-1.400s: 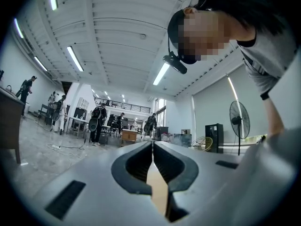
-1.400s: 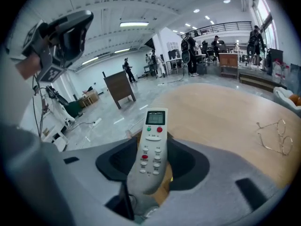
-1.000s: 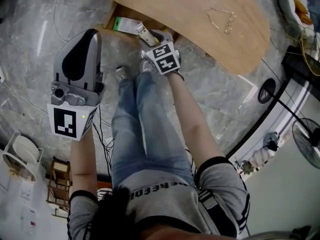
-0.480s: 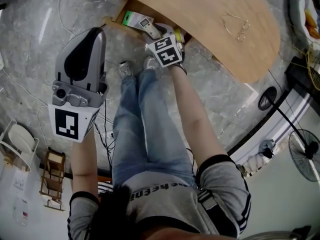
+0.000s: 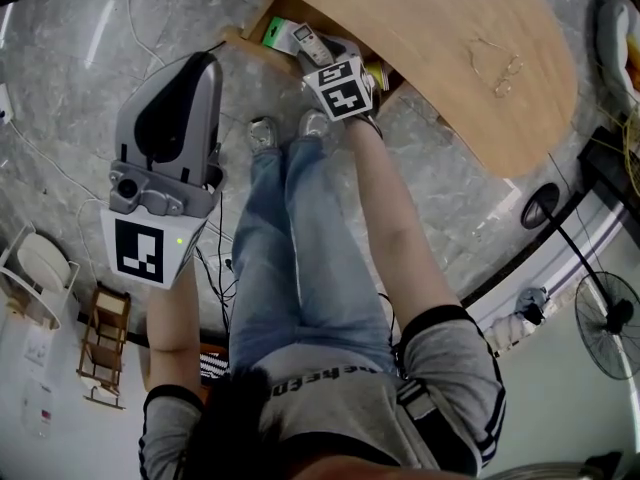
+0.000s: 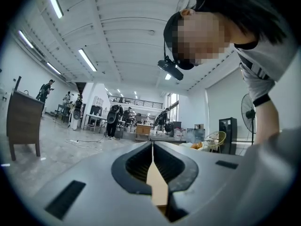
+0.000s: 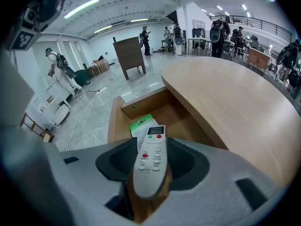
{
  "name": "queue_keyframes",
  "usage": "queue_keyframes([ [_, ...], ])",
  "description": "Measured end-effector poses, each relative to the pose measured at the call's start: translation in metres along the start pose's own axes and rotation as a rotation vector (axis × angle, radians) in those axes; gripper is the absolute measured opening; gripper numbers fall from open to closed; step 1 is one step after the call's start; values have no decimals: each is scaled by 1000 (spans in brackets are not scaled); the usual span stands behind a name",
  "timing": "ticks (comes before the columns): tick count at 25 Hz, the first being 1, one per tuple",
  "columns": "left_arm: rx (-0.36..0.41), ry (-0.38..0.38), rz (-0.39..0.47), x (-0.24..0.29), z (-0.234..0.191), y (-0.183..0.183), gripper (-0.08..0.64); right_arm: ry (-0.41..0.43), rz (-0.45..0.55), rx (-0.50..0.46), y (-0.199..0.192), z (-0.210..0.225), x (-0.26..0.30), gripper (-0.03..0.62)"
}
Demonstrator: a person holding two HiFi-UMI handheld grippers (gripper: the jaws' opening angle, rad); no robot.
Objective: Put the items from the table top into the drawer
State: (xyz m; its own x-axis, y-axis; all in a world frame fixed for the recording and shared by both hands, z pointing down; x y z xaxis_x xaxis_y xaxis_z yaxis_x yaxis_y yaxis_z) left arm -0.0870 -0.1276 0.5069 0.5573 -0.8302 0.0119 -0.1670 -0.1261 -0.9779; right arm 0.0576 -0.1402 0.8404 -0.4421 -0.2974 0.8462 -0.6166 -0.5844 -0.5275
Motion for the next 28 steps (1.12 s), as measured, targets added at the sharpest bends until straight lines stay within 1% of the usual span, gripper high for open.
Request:
queue_keyframes([
  [7, 5, 9, -24, -6, -12, -7, 12, -9, -72, -6, -5, -1, 18, 199],
  [12, 6, 8, -35, -10, -19, -9, 12, -15, -102, 11, -9, -2, 26, 201],
  [16, 6, 11, -34, -12, -24, -9, 12, -26, -108, 32, -10, -1, 28, 202],
  [21, 8, 0, -28, -12, -21, -6, 12, -33, -72, 82, -5, 0, 20, 213],
  [22, 9, -5, -27, -12, -19, -5, 12, -36, -61, 88, -3, 0, 17, 204],
  [24, 13, -19, -26, -12, -16, -3, 12, -50, -38, 85, 0, -2, 7, 160],
  [27, 23, -50, -24, -9, -9, 2, 12, -97, 7, 73, 4, -6, -13, 30],
  [28, 28, -61, -23, -8, -7, 4, 12, -109, 27, 80, 6, -7, -20, 4],
])
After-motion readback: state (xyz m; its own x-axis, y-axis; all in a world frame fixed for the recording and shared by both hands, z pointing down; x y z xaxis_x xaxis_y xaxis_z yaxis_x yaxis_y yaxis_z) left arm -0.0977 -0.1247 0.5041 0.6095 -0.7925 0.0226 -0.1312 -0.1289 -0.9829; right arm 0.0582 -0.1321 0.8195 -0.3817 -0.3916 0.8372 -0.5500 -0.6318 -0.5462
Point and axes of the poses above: the fingertips, and each gripper's own axes: x forward along the fingers, z to its right, y out of its top, the point moved 4 cm from there along -x, backward along the fingers, and after that the axes turned 7 degrees about -x, right-handed, at the moved point
